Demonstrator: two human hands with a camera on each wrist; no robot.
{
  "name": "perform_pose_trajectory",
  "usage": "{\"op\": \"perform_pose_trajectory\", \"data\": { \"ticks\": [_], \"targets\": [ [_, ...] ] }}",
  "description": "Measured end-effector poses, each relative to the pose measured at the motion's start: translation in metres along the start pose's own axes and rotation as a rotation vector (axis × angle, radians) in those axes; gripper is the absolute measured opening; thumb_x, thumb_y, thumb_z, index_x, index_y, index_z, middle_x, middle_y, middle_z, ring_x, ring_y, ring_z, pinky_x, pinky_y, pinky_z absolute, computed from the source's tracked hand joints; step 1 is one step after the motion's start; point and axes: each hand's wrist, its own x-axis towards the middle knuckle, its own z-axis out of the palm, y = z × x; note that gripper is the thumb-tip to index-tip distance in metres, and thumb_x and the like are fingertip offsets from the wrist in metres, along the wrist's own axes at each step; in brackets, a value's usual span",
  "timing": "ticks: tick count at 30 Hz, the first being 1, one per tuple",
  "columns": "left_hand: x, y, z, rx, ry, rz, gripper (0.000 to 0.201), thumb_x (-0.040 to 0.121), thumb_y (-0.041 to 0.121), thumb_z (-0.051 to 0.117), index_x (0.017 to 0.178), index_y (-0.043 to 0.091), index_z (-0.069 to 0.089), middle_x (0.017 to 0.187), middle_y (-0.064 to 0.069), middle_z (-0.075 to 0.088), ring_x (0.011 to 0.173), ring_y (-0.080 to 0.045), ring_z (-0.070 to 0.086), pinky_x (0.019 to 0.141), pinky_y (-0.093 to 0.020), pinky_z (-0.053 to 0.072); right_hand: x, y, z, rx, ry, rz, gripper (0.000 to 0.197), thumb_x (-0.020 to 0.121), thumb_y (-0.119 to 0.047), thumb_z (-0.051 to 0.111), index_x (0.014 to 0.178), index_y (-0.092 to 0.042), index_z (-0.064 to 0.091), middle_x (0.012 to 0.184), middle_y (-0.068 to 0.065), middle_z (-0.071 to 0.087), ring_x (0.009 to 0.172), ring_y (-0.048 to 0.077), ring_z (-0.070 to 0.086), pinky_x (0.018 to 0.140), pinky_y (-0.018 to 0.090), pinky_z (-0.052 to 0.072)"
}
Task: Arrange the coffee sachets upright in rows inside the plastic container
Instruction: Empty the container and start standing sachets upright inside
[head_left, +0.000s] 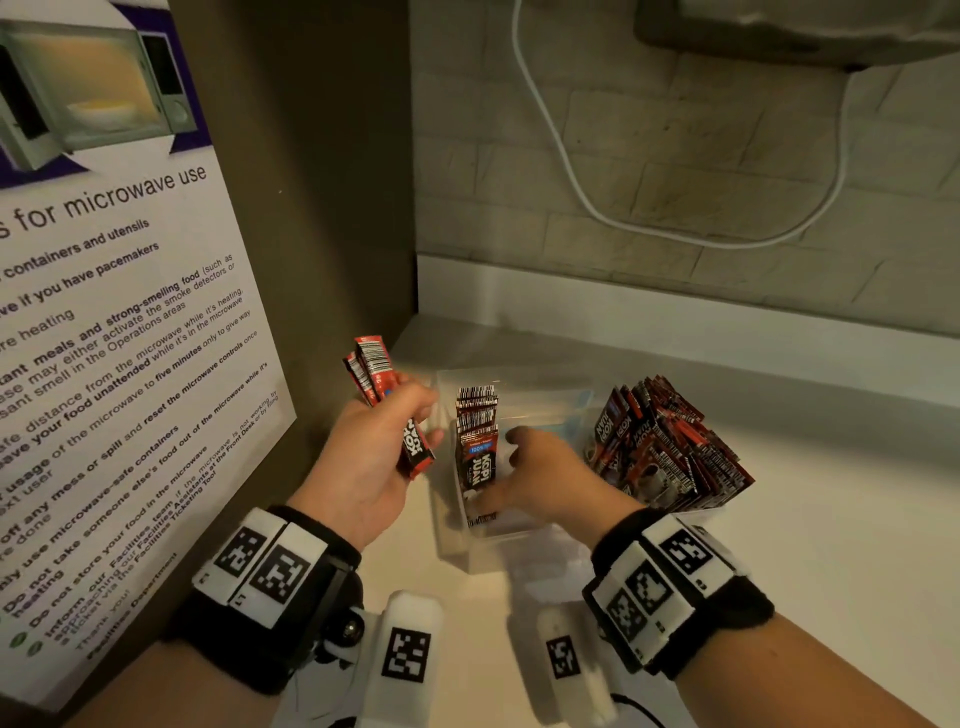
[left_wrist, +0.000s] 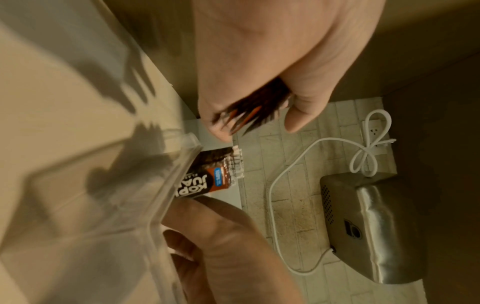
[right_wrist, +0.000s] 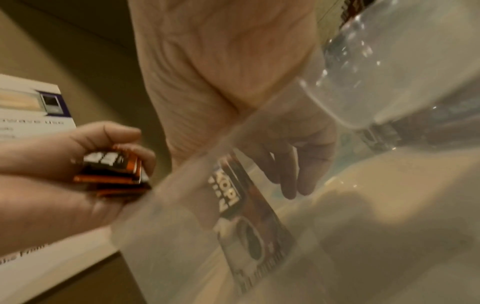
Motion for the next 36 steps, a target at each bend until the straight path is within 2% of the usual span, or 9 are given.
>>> {"op": "perform_pose_trajectory", "data": {
  "ticks": [2, 4, 7, 10, 18, 22, 26, 30, 36],
  "targets": [
    [0.0, 0.005, -0.003, -0.024, 0.021, 0.008, 0.008, 0.091, 0.014, 0.058, 0.083, 0.016, 0.055, 0.075, 0.0, 0.052, 0.069, -0.009, 0.054, 0.071, -0.03, 0.052, -0.009, -0.005, -0.013, 0.111, 0.032, -0.017, 0.084, 0.07, -0.027, 0.081, 0.14, -0.01, 0.039, 0.126, 0.004, 0.054, 0.11, 0.019, 0.055, 0.087, 0.028, 0.049],
    [0.0, 0.009, -0.005, 0.016, -0.018, 0.022, 0.01, 0.092, 0.02, 0.056, 0.085, 0.015, 0.062, 0.067, 0.001, 0.055, 0.057, -0.009, 0.057, 0.065, -0.031, 0.051, -0.017, -0.012, -0.027, 0.247, 0.114, -0.074, 0.071, 0.078, -0.026, 0.074, 0.14, -0.013, 0.042, 0.125, 0.004, 0.056, 0.101, 0.014, 0.057, 0.071, 0.017, 0.047],
    [-0.003, 0.007, -0.003, 0.046, -0.077, 0.037, 0.008, 0.089, 0.018, 0.062, 0.095, 0.014, 0.067, 0.064, 0.004, 0.067, 0.055, -0.009, 0.066, 0.059, -0.028, 0.053, -0.03, -0.025, -0.044, 0.425, 0.255, -0.188, 0.036, 0.085, -0.022, 0.067, 0.119, -0.013, 0.063, 0.1, -0.001, 0.065, 0.079, 0.005, 0.058, 0.058, 0.011, 0.04],
    [-0.008, 0.003, 0.003, 0.038, -0.156, 0.035, 0.014, 0.083, 0.011, 0.068, 0.096, 0.014, 0.066, 0.074, -0.003, 0.073, 0.064, -0.016, 0.071, 0.05, -0.027, 0.054, -0.041, -0.033, -0.05, 0.599, 0.168, -0.255, 0.012, 0.086, -0.015, 0.065, 0.092, -0.005, 0.07, 0.074, 0.0, 0.066, 0.057, 0.005, 0.054, 0.049, 0.017, 0.038],
    [-0.014, -0.003, 0.013, 0.103, -0.232, 0.058, 0.037, 0.069, 0.032, 0.069, 0.1, 0.012, 0.069, 0.093, -0.014, 0.074, 0.081, -0.028, 0.072, 0.074, -0.04, 0.059, -0.044, -0.033, -0.041, 0.712, 0.042, -0.345, 0.008, 0.077, 0.006, 0.07, 0.081, 0.001, 0.065, 0.06, 0.011, 0.054, 0.039, 0.01, 0.042, 0.037, 0.02, 0.032],
    [-0.009, 0.002, 0.011, 0.12, -0.159, -0.002, 0.041, 0.072, 0.053, 0.063, 0.084, 0.014, 0.063, 0.07, -0.002, 0.069, 0.059, -0.015, 0.066, 0.062, -0.03, 0.054, -0.043, -0.028, -0.045, 0.827, 0.199, -0.504, 0.038, 0.07, 0.018, 0.068, 0.062, -0.019, 0.068, 0.071, 0.007, 0.066, 0.057, 0.014, 0.059, 0.052, 0.022, 0.048],
    [-0.008, 0.008, 0.011, 0.047, -0.24, -0.058, 0.024, 0.066, 0.03, 0.071, 0.082, 0.016, 0.062, 0.077, -0.006, 0.069, 0.065, -0.019, 0.068, 0.067, -0.034, 0.054, -0.044, -0.027, -0.042, 0.863, 0.199, -0.635, 0.03, 0.069, 0.027, 0.061, 0.064, -0.002, 0.067, 0.094, 0.011, 0.064, 0.083, 0.015, 0.064, 0.075, 0.026, 0.055],
    [-0.005, 0.009, 0.009, -0.048, -0.213, 0.015, 0.034, 0.061, 0.007, 0.073, 0.089, 0.019, 0.056, 0.074, -0.003, 0.066, 0.068, -0.018, 0.066, 0.065, -0.033, 0.054, -0.047, -0.025, -0.038, 0.794, 0.199, -0.61, 0.032, 0.073, 0.023, 0.062, 0.067, -0.007, 0.072, 0.108, 0.011, 0.06, 0.095, 0.016, 0.062, 0.077, 0.027, 0.055],
    [-0.007, 0.008, 0.011, -0.059, -0.101, 0.138, 0.025, 0.077, -0.002, 0.069, 0.084, 0.019, 0.058, 0.061, 0.001, 0.062, 0.061, -0.014, 0.064, 0.058, -0.028, 0.055, -0.048, -0.026, -0.042, 0.774, 0.161, -0.406, 0.015, 0.079, 0.004, 0.069, 0.089, -0.007, 0.066, 0.068, 0.005, 0.058, 0.046, 0.011, 0.046, 0.043, 0.022, 0.037]
  ]
}}
